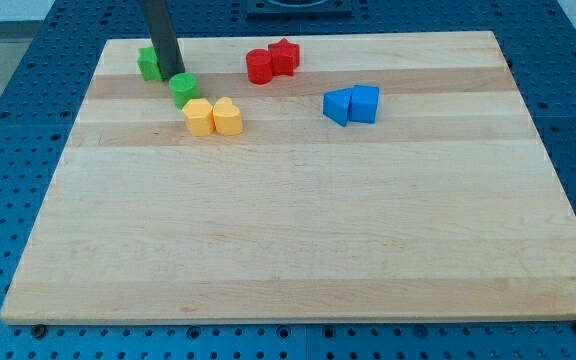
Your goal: Move the red star slightly to the down
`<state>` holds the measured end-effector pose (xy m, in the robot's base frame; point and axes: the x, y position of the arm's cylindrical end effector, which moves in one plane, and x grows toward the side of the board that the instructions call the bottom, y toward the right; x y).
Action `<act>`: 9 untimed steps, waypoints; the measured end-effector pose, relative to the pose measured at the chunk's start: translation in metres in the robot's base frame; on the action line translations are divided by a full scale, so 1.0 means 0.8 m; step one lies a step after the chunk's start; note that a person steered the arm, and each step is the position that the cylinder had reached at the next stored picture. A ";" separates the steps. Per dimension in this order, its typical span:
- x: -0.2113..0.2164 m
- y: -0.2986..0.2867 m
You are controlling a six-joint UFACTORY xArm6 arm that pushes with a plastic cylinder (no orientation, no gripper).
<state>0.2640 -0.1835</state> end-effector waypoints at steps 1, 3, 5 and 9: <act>-0.009 0.000; -0.011 0.009; -0.058 0.088; -0.037 0.204</act>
<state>0.2340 -0.0206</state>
